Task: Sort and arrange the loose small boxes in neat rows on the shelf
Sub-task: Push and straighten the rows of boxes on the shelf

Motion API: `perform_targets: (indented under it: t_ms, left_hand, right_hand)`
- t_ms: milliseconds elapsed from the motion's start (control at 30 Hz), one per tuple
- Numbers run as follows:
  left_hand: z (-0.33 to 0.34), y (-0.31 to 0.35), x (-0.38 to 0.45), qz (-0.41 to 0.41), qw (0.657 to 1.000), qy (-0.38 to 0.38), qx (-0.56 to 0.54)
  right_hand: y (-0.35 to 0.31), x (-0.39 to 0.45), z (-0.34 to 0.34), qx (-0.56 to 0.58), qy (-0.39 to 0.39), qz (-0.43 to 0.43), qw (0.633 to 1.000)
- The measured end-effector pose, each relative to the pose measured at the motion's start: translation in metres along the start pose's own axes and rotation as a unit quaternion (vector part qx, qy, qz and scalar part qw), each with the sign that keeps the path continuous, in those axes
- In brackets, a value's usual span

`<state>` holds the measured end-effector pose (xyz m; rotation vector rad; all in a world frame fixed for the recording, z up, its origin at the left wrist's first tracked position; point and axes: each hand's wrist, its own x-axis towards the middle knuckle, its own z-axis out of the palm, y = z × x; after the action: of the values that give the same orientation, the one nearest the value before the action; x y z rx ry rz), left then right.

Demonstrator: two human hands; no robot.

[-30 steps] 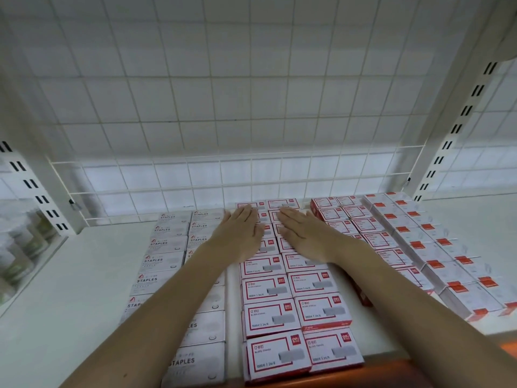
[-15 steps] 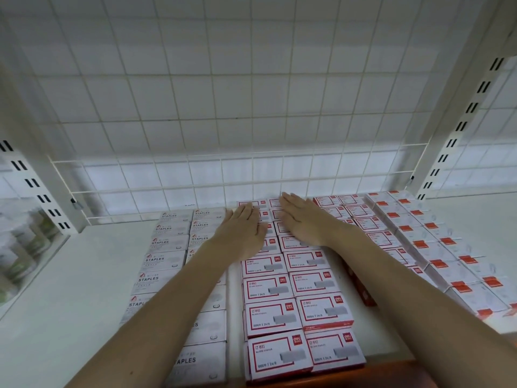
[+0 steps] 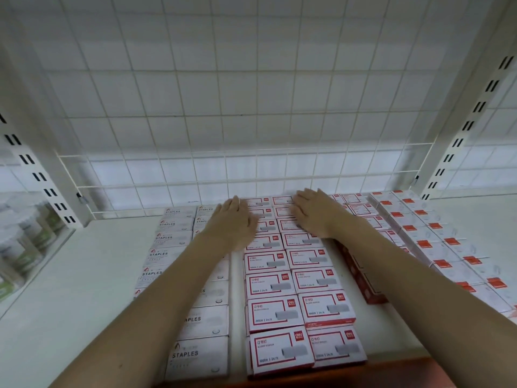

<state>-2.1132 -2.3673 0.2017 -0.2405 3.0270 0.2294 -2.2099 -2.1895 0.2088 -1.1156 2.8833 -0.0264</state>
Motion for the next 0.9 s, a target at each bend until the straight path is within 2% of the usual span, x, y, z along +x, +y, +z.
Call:
perform_targets:
  t_ms: [167,400,600,900]
  left_hand:
    - [-0.006,-0.007,0.001,0.006,1.000,-0.025,0.006]
    - [-0.002,-0.003,0.003,0.019,1.000,-0.013,-0.014]
    - [-0.002,-0.005,-0.003,0.008,1.000,-0.018,-0.014]
    - [-0.001,-0.002,-0.011,-0.009,1.000,-0.007,0.007]
  right_hand:
    - [0.010,0.003,-0.002,-0.054,-0.025,0.040,0.997]
    - [0.016,0.008,0.007,-0.008,-0.039,0.021,0.999]
    - [0.016,-0.002,0.002,-0.006,-0.043,0.044,0.998]
    - [0.009,0.000,0.004,0.002,-0.045,0.023,0.999]
